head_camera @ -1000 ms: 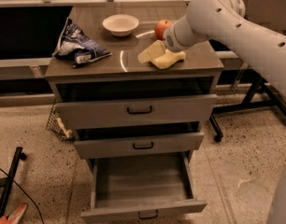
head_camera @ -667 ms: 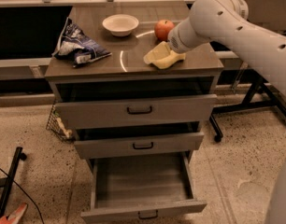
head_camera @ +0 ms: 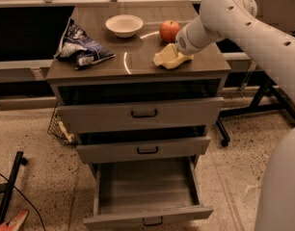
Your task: Place sponge into bottom drawer
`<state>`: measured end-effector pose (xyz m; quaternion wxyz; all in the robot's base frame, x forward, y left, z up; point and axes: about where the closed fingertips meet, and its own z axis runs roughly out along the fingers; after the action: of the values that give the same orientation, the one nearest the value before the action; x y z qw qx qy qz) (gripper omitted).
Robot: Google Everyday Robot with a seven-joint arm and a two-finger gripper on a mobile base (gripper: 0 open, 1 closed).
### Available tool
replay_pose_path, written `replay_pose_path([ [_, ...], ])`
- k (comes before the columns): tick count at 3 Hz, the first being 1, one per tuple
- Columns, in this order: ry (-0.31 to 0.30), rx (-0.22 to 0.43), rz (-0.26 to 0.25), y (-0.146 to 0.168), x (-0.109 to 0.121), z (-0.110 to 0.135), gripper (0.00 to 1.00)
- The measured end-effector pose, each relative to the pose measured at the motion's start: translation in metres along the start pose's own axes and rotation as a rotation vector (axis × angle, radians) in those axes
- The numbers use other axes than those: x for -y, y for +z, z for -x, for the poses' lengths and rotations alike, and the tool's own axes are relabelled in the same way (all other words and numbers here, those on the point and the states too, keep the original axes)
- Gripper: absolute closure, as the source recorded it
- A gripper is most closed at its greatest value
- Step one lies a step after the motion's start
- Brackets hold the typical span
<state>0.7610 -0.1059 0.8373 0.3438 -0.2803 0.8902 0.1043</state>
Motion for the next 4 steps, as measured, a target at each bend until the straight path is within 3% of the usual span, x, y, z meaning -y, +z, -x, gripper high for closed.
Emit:
replay_pose_path([
  [3,-0.015,0.017,0.133,-0.012,-0.005,0.007,0.95],
  [4,-0.042,0.055,0.149,-0.058,-0.004,0.013,1.0],
])
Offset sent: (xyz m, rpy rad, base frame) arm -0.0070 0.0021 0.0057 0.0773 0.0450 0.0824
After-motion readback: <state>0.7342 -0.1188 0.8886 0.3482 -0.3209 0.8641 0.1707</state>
